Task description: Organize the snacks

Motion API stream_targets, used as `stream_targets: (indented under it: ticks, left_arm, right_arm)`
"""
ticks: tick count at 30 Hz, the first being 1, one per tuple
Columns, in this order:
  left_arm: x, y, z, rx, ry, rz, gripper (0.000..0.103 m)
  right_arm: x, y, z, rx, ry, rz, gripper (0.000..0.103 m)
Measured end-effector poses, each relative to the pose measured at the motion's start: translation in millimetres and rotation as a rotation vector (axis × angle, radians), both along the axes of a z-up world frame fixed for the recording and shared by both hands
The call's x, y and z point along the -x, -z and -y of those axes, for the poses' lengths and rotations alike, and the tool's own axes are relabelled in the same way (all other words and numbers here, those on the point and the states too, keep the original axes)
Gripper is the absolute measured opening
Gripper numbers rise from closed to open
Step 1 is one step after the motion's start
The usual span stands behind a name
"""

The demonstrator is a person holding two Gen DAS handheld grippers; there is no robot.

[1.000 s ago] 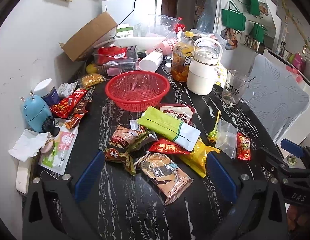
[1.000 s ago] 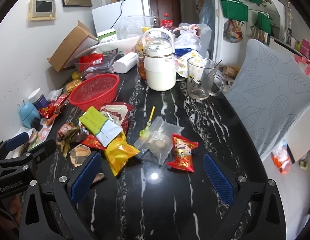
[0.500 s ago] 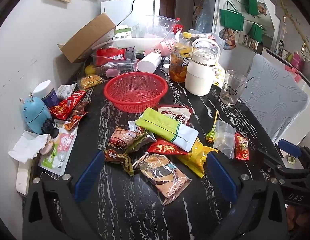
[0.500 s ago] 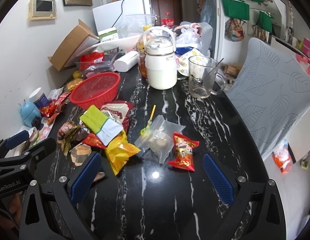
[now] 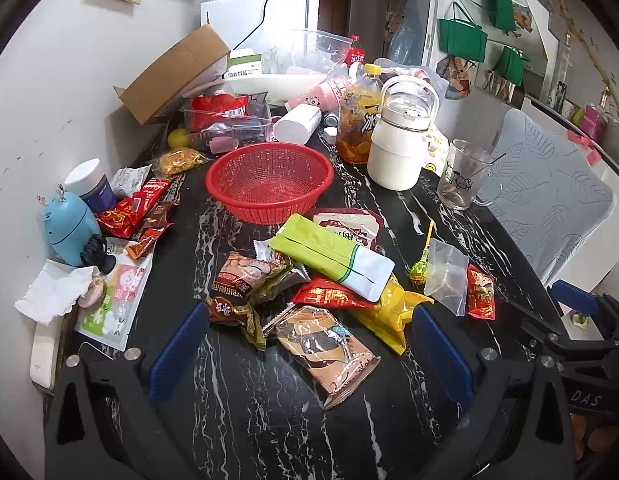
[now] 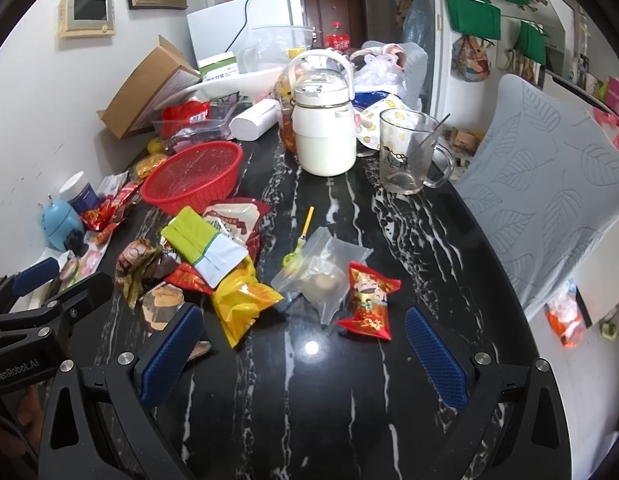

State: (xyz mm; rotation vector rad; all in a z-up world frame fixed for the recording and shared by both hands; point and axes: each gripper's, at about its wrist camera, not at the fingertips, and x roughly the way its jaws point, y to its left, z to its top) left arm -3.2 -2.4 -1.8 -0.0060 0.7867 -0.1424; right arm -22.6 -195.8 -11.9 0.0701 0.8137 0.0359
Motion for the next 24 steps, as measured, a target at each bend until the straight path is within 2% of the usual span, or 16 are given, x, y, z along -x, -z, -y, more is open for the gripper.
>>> stream_targets:
  ticks: [24]
  left_arm:
    - [2.6,7.7,2.0,0.008,-0.001,-0.014,0.103]
  right_arm:
    - [1.6,6.0,1.4,0.013,-0.014,-0.011,0.103]
